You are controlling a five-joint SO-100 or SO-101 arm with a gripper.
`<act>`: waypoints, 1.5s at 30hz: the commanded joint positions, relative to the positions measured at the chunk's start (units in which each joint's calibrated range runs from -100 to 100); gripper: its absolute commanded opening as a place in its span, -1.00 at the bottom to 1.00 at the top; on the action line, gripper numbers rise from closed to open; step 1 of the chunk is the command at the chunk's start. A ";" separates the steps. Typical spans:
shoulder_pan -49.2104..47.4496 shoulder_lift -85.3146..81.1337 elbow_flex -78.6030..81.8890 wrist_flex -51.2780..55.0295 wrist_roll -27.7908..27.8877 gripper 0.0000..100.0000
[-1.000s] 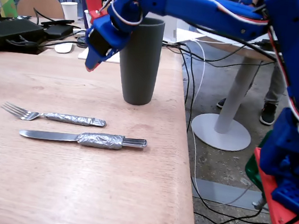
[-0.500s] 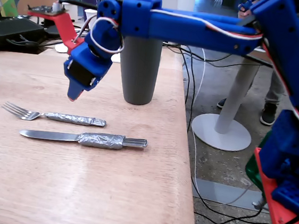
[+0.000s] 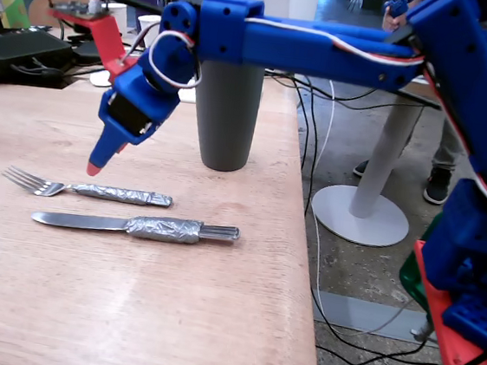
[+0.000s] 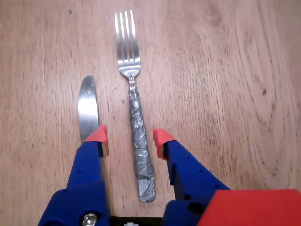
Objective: Grab the fork and place it in gray glass
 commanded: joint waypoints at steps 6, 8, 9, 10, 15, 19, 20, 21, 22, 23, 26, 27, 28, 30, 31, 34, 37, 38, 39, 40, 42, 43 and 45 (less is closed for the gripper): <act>-0.56 -0.28 -2.28 -3.69 0.49 -0.56; -1.40 0.84 -1.80 -3.53 2.93 -0.54; -1.40 0.92 -1.62 -3.12 3.22 -0.48; -1.07 1.26 -1.52 -2.71 3.17 -0.42; 0.12 3.15 -2.09 -2.55 2.88 -0.37; 3.00 3.24 -2.18 -2.55 2.83 -0.38; 3.67 3.24 -2.18 -2.55 2.83 -0.38; 4.86 3.24 -2.18 -2.55 2.78 -0.38; 5.20 3.24 -2.18 -2.55 2.78 -0.38; 5.36 3.24 -1.99 -2.46 2.78 -0.38; 6.38 3.15 -2.09 0.16 2.74 -0.38; 6.38 3.15 -2.28 1.81 2.74 -0.38; 6.38 3.15 -2.28 2.71 2.74 -0.38; 6.38 3.15 -2.28 2.96 2.05 -0.38; 7.23 3.15 -2.28 2.96 0.93 -0.38; 8.07 3.15 -2.37 2.96 0.15 -0.38; 8.07 3.15 -2.37 4.76 0.15 -0.38; 8.07 3.15 -2.37 6.32 0.15 -0.38; 8.24 3.15 -2.37 7.31 0.15 -0.38; 8.24 3.15 -2.37 8.05 0.15 -0.38; 8.07 3.15 -2.37 9.85 0.15 -0.38; 8.07 3.15 -2.37 10.26 0.15 -0.38; 8.07 3.15 -2.37 10.59 0.15 -0.38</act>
